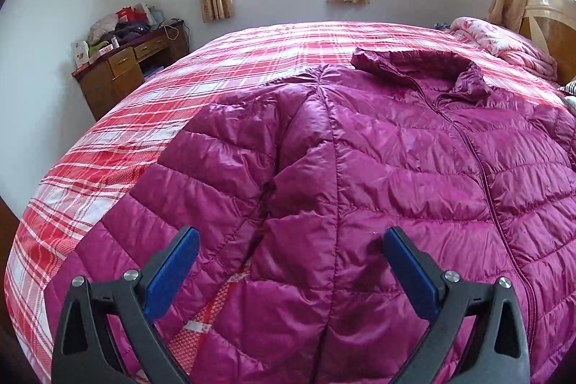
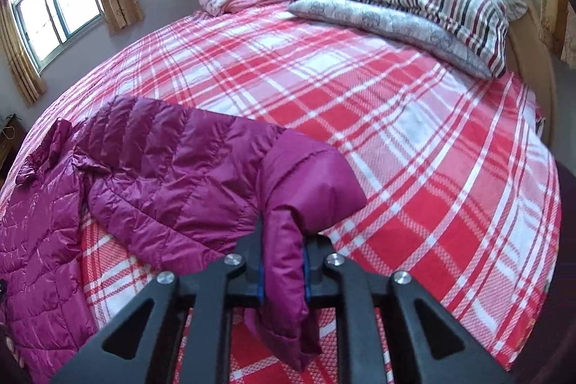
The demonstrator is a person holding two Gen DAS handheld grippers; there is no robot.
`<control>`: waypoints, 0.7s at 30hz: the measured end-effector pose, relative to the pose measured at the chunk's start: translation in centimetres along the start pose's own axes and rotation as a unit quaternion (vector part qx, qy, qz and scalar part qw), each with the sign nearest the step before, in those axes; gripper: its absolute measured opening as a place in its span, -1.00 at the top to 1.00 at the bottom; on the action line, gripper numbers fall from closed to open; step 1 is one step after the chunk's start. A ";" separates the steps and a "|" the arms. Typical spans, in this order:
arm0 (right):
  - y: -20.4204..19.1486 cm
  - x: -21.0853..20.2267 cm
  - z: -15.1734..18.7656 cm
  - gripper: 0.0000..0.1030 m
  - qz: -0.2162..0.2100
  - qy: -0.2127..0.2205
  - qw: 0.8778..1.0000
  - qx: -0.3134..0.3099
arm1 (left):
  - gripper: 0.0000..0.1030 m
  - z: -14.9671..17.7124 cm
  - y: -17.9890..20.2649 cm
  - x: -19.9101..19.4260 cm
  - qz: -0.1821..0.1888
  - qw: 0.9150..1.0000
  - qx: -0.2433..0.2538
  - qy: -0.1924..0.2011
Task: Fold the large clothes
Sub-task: 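Carry the held sleeve across the jacket body with the right tool and release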
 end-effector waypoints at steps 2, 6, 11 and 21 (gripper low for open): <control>-0.6 -1.6 -1.7 0.69 0.008 0.027 0.999 -0.016 | -0.98 -0.2 -0.4 -0.2 0.002 1.000 -0.006 0.001; -3.1 -4.9 -5.2 0.70 0.022 0.088 0.994 -0.059 | -0.98 -0.5 -0.9 -0.7 0.005 1.000 -0.012 0.004; -7.3 -8.6 -7.1 0.70 0.016 0.144 0.983 -0.111 | -0.98 -0.7 -1.5 -1.3 0.008 1.000 -0.018 0.005; -17.7 -13.2 -7.4 0.70 -0.032 0.209 0.953 -0.216 | -0.98 -1.5 -3.0 -2.7 0.012 0.999 -0.027 0.018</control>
Point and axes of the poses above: each gripper's, at about its wrist camera, not at the fingertips, and x roughly the way its jaws point, y to its right, z to its underside, the point moved 5 cm from there along x, roughly the way its jaws point, and after that the axes turned 7 degrees about -x, right-handed, at the moved point
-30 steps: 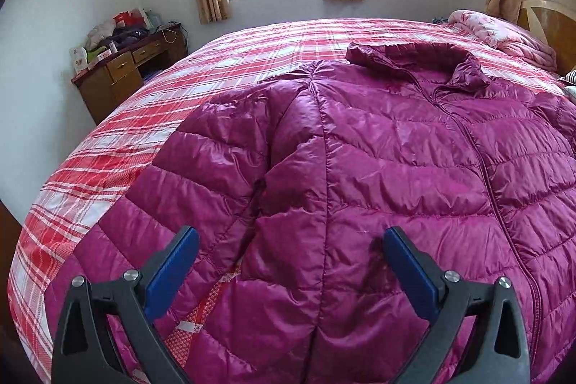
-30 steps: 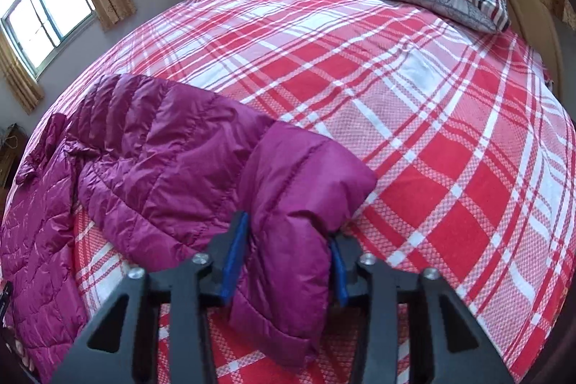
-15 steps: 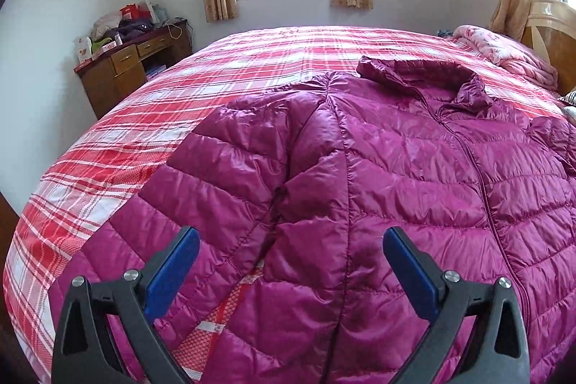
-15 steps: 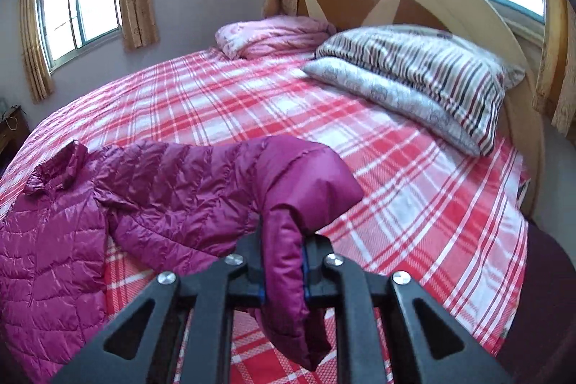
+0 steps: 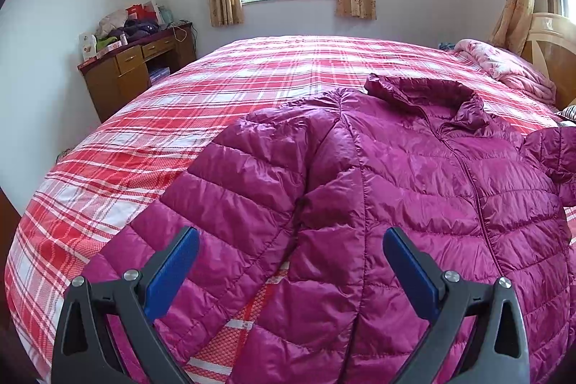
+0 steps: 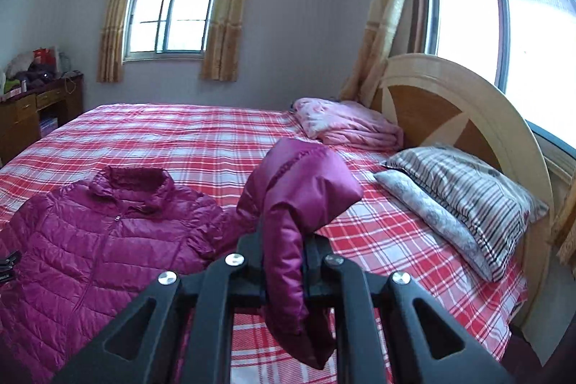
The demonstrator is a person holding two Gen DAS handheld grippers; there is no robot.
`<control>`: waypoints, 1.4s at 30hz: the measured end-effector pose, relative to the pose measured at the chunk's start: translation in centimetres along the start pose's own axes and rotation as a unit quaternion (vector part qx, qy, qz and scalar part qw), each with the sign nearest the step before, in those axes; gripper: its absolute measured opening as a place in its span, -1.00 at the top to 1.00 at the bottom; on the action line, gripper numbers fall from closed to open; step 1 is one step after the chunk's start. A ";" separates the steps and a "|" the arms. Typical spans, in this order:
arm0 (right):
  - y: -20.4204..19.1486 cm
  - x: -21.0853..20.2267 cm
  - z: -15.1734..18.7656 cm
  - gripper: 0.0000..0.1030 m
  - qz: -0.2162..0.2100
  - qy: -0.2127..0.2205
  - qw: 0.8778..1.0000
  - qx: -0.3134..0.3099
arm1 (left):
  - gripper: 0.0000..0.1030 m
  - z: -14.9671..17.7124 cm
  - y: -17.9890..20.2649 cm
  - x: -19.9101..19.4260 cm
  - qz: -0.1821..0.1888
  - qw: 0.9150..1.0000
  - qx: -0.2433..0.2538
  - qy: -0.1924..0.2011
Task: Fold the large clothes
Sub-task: 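Carry the held sleeve across the jacket body with the right tool and release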
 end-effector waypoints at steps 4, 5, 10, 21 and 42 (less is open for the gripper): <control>-3.3 -0.4 -1.2 0.70 -0.025 0.012 0.999 -0.031 | -0.98 -0.2 -0.4 -0.1 -0.001 1.000 -0.002 0.001; -4.1 -0.4 -1.4 0.70 -0.030 0.013 0.999 -0.038 | -0.98 -0.3 -0.6 -0.1 0.000 1.000 -0.003 0.001; -8.4 -0.1 -1.5 0.70 -0.058 0.019 0.996 -0.072 | -0.98 -0.5 -1.3 -0.1 -0.006 1.000 -0.006 0.002; -18.7 2.8 0.6 0.70 -0.145 -0.003 0.985 -0.090 | -0.98 -2.9 -3.3 1.0 -0.043 0.999 -0.015 0.013; -29.1 8.4 6.4 0.11 -0.281 -0.100 0.953 -0.059 | -0.98 -3.6 -3.6 1.3 -0.070 0.997 0.002 0.013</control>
Point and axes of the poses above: each gripper's, at about its wrist camera, not at the fingertips, and x roughly the way its jaws point, y to its right, z to its underside, the point moved 5 cm from there along x, roughly the way its jaws point, and after that the axes turned 7 degrees about -x, right-handed, at the moved point
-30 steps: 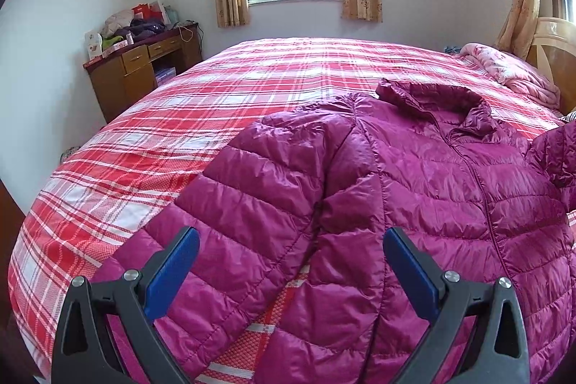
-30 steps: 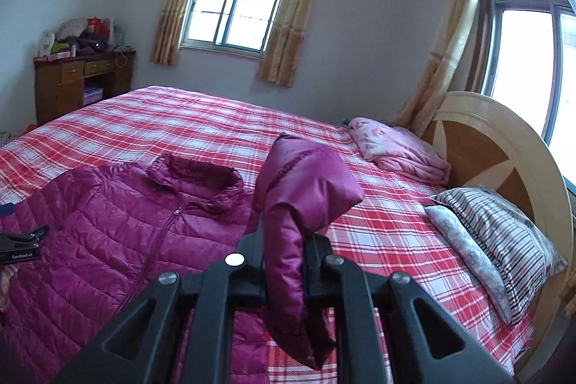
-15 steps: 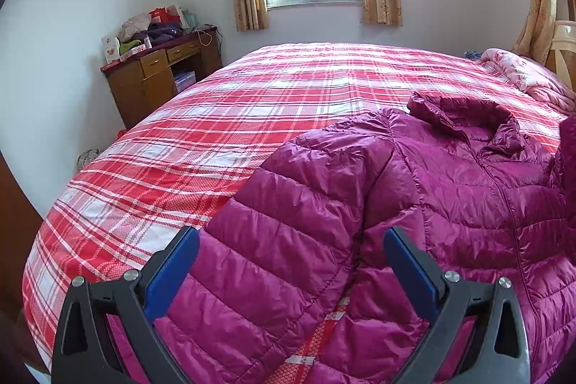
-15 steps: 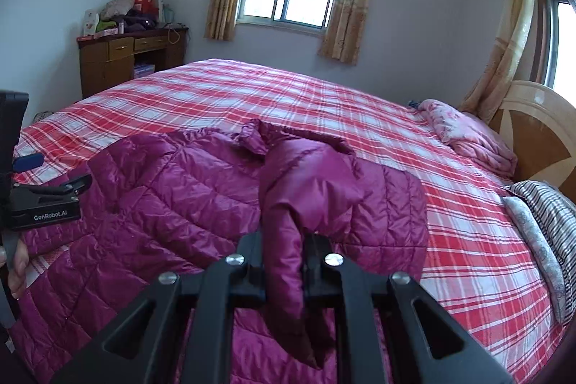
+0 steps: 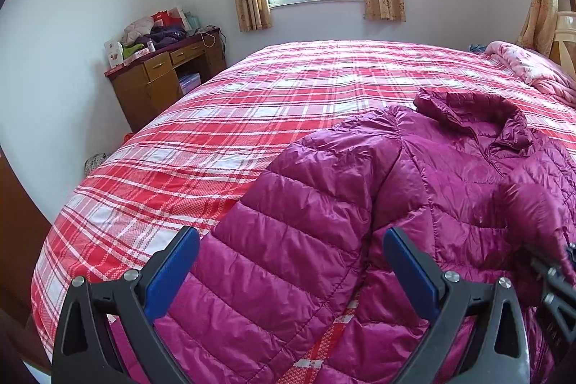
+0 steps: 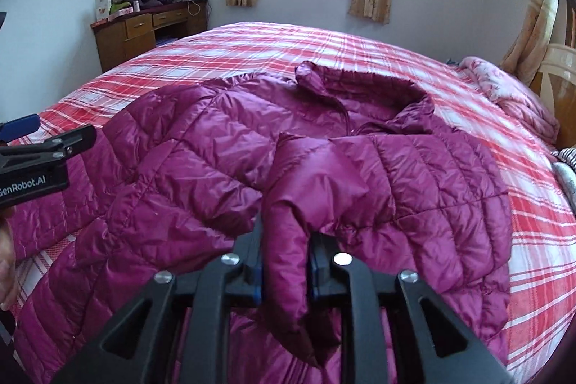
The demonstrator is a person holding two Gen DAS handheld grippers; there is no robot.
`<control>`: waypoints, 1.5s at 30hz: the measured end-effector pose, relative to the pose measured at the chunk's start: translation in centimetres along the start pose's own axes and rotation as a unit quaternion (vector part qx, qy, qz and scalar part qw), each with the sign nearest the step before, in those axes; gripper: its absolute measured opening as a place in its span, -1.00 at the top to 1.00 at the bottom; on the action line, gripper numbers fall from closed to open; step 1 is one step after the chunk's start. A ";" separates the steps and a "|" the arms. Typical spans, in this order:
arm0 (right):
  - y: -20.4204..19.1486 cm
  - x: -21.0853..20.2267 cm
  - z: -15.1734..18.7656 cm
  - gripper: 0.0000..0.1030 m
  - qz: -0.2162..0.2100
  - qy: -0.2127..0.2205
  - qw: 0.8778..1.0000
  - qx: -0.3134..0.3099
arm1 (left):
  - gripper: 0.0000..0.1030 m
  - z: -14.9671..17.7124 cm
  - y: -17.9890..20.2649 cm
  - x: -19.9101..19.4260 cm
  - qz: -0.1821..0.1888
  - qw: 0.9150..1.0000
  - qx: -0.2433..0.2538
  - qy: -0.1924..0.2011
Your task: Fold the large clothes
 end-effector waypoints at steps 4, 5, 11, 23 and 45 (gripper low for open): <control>-0.5 -3.1 0.8 -0.46 -0.057 0.030 0.998 0.004 | -0.98 -0.6 0.0 -0.4 -0.008 1.000 0.003 0.006; -0.5 -3.9 1.0 -0.46 -0.060 0.036 0.998 0.001 | -0.98 -0.9 0.0 -0.6 -0.010 1.000 0.002 0.009; 4.6 -7.3 2.4 -0.40 -0.045 0.066 0.994 0.081 | -0.98 -1.7 2.7 -2.8 0.021 1.000 -0.007 0.023; 7.5 -1.2 5.3 0.17 0.025 -0.023 0.995 0.094 | -0.98 1.5 12.5 -0.2 -0.004 0.993 0.112 0.029; 7.7 -1.6 6.4 0.16 0.021 0.009 0.996 0.092 | -0.98 1.9 16.1 3.2 0.036 0.994 0.093 -0.036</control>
Point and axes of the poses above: each gripper's, at about its wrist camera, not at the fingertips, and x roughly the way its jaws point, y to its right, z to its underside, the point moved 5 cm from there along x, roughly the way its jaws point, and after that the axes turned 7 degrees about -x, right-handed, at the moved point
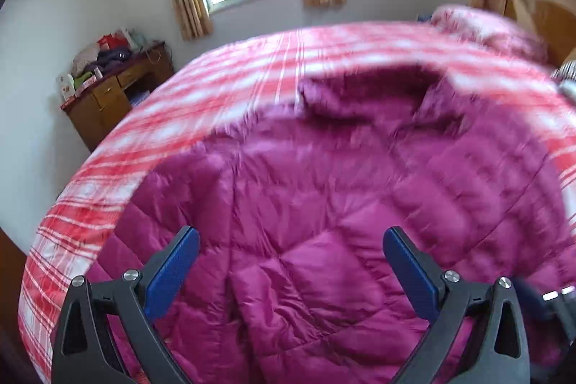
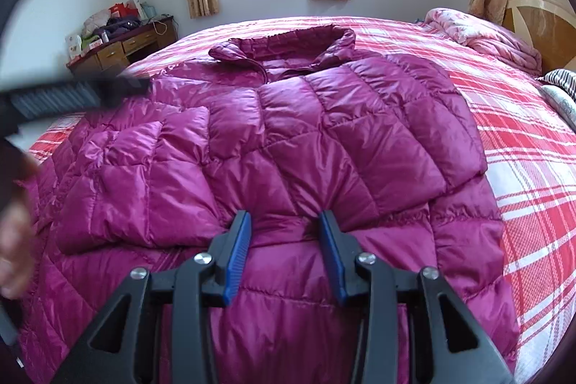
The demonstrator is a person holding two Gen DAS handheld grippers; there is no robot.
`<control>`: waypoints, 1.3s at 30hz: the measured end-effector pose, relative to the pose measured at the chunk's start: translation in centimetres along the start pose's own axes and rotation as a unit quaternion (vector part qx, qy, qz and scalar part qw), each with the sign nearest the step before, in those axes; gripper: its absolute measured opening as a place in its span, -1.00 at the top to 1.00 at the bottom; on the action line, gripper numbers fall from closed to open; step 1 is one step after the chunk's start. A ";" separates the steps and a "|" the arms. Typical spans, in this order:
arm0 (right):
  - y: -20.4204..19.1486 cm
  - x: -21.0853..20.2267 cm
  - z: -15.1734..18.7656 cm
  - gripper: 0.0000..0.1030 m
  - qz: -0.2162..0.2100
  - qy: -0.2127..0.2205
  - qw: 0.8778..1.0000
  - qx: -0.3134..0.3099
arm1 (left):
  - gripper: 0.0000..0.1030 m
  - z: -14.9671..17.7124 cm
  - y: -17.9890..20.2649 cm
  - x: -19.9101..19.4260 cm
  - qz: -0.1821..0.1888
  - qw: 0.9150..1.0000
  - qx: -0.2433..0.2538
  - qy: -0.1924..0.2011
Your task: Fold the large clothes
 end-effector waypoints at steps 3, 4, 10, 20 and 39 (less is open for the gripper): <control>0.9 -0.5 0.1 0.16 -0.025 -0.004 0.999 0.025 | -0.98 1.8 0.4 3.0 0.009 0.999 -0.001 -0.038; 1.2 -0.8 0.0 0.16 -0.028 -0.007 0.999 0.030 | -0.98 1.6 0.1 3.0 0.017 0.999 -0.011 -0.037; 6.6 -3.6 -4.7 0.12 0.010 0.021 0.995 0.098 | -0.98 1.9 -0.6 3.0 0.041 0.998 -0.038 -0.031; 13.2 5.6 -10.4 0.12 0.109 -0.031 0.992 0.055 | -0.98 2.1 -0.6 3.3 0.048 0.997 -0.043 -0.036; 10.3 3.6 -7.2 -0.25 0.067 -0.062 0.995 0.036 | -0.98 2.3 -0.8 3.6 0.066 0.995 -0.056 -0.044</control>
Point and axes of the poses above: each gripper's, at about its wrist camera, not at the fingertips, and x roughly the way its jaws point, y to its right, z to its underside, the point moved 5 cm from there along x, roughly the way its jaws point, and after that the axes turned 7 degrees about -x, right-handed, at the moved point
